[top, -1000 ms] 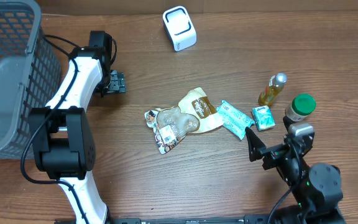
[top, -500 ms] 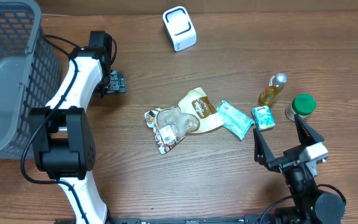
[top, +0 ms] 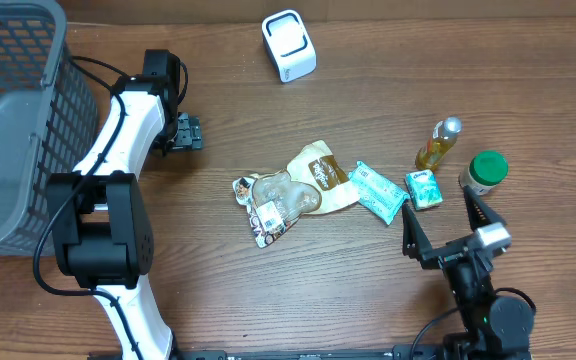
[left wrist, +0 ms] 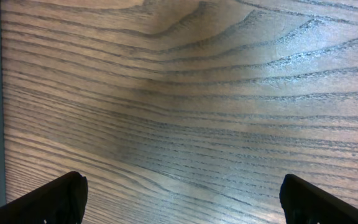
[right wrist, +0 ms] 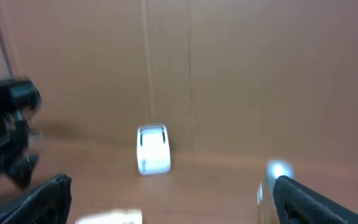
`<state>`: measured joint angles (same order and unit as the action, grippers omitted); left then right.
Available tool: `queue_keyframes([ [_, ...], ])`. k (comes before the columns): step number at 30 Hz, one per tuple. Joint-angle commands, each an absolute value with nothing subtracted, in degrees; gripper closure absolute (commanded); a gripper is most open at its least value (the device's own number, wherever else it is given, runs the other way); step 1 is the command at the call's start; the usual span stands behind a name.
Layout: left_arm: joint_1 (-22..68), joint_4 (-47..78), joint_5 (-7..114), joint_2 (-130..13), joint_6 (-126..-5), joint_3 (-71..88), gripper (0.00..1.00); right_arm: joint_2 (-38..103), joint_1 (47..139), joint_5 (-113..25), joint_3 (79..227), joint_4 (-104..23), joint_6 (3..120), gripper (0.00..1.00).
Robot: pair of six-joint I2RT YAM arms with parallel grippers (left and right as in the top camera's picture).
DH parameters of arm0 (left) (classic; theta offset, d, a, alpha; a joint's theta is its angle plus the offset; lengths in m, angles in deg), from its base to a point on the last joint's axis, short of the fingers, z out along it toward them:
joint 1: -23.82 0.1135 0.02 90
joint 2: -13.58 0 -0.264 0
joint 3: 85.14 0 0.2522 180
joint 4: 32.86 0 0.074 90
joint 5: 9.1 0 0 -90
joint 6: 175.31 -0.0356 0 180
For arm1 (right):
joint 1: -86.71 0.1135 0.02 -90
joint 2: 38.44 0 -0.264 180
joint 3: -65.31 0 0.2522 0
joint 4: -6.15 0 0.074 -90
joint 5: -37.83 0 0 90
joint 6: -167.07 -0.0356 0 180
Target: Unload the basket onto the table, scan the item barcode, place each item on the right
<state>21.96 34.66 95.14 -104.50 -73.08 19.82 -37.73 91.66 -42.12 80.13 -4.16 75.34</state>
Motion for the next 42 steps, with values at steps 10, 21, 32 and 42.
queue_keyframes([
  [10,21.91,34.59,95.9,-103.63,-73.33,20.61,0.01,-38.27,91.46,-43.3,79.52,-11.57,74.94,0.0],
  [21,21.93,34.59,95.9,-103.63,-73.33,20.61,0.01,-38.27,91.46,-43.3,79.52,-11.57,74.94,0.0],
  [32,21.89,34.59,95.9,-103.63,-73.33,20.61,0.0,-38.27,91.46,-43.3,79.52,-11.57,74.92,0.0],
  [42,21.91,34.57,95.9,-103.63,-73.33,20.61,0.0,-38.27,91.46,-43.3,79.52,-11.57,74.94,0.0],
])
